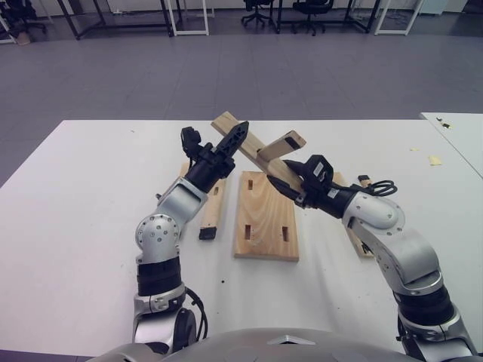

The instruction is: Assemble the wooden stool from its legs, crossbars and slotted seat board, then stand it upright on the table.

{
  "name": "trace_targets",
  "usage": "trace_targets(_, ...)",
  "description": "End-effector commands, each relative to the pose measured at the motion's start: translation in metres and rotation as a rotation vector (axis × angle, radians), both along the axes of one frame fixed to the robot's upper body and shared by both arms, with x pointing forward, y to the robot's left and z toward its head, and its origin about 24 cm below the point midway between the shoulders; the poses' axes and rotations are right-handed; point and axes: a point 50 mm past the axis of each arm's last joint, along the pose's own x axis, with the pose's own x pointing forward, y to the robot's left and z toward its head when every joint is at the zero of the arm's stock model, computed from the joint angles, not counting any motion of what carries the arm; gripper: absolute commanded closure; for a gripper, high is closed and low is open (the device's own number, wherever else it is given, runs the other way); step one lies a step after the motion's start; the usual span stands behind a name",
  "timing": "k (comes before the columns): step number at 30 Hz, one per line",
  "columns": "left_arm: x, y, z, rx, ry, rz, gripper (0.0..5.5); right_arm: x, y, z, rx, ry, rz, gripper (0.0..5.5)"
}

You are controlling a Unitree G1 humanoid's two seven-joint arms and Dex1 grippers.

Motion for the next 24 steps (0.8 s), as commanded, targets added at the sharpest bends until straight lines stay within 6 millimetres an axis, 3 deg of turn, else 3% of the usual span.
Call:
trace_targets(1,-0.001,0.002,0.002,0.021,-0.016,0.003,3.85,-0.001,0.001,-0.001,-0.010,-0.006,0.035,3.44)
trace_targets(4,-0.001,0.001,0.002,0.016,-0.010,-0.008,4.32,-0.001,0.002,-0.001,0.005,-0.005,0.042,3.44)
trace_targets(7,0.002,0.002,0.000,0.003,0.020,-0.002,4.40,-0.002,0.003,0.000,0.027,0.000,0.053,3.44)
trace_targets(8,0.001,0.004,0.001,-0.009,0.025,0.006,4.41,-0.003,0.003,-0.001,0.035,0.007,0.055,3.03)
trace_targets(12,-0.008,0.022,0.003,0.036,0.060,0.146,4.49,-0.006,-0.006,-0.017,-0.024,0.055,0.012,2.37)
trace_targets(19,-0.062,0.056,0.005,0.351,0.121,0.427,4.49,-0.030,-0.046,-0.051,-0.177,0.201,-0.054,2.37)
trace_targets(21,-0.074,0.058,0.007,0.380,0.124,0.445,4.49,-0.030,-0.057,-0.061,-0.230,0.224,-0.135,2.37)
trace_targets(24,-0.081,0.056,-0.007,0.365,0.194,0.463,4.49,-0.025,-0.063,-0.078,-0.261,0.258,-0.246,2.37)
